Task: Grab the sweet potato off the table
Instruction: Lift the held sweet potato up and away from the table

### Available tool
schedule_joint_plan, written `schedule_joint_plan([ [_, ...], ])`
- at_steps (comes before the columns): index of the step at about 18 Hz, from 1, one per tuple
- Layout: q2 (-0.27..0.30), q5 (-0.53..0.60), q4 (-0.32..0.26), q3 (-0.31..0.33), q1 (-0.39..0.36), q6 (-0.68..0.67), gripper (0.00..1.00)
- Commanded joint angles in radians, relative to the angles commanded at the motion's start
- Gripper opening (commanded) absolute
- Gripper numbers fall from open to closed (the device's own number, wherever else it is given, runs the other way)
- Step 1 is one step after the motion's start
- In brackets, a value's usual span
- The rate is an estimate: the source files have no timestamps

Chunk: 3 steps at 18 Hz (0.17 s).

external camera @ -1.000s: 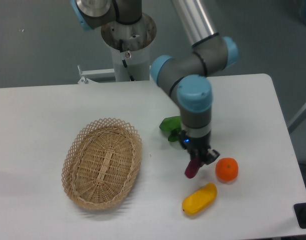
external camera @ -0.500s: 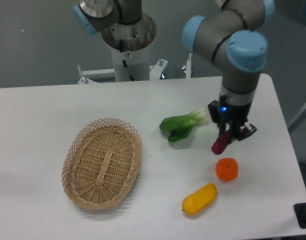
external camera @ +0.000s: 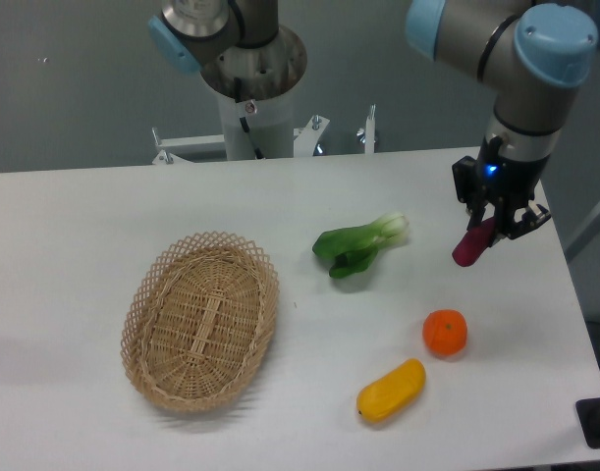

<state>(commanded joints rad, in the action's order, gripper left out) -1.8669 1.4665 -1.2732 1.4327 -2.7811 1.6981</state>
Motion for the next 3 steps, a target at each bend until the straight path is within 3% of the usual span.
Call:
schedule_joint_plan([
  [3, 0.002, 0.0, 0.002, 0.0, 0.0, 0.0, 0.24],
])
